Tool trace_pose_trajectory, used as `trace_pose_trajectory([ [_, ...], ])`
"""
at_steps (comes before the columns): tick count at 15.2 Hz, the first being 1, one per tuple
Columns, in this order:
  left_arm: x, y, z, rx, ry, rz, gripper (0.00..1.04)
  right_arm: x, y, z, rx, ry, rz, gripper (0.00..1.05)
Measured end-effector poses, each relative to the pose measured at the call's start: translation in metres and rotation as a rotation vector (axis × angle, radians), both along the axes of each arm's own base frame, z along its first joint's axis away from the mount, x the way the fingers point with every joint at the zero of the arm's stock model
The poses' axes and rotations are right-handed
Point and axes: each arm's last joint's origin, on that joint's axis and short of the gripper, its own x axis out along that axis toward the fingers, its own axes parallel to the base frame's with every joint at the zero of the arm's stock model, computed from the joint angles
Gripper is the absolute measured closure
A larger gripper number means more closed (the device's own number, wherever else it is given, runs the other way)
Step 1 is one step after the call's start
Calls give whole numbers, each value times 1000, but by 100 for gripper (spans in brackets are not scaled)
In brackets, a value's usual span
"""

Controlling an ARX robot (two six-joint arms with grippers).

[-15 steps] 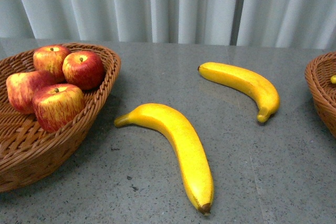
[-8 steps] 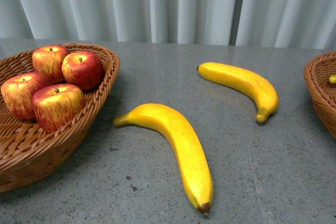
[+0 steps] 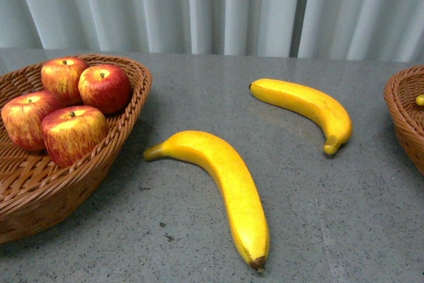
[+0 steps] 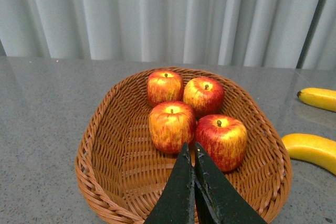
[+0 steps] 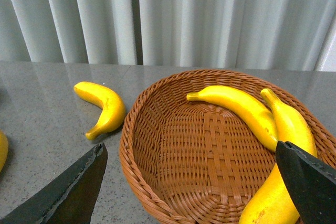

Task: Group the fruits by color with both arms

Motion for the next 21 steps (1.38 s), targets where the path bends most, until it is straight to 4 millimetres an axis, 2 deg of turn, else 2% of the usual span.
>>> trace_pose_trajectory([
  [9,-13,0,-16,0,10,0,103,0,0,0,0,0,0,6],
  [16,-13,0,-15,0,-4,0,103,0,0,0,0,0,0,6],
  [21,-13,0,-15,-1,-4,0,42,0,0,0,0,0,0,6],
])
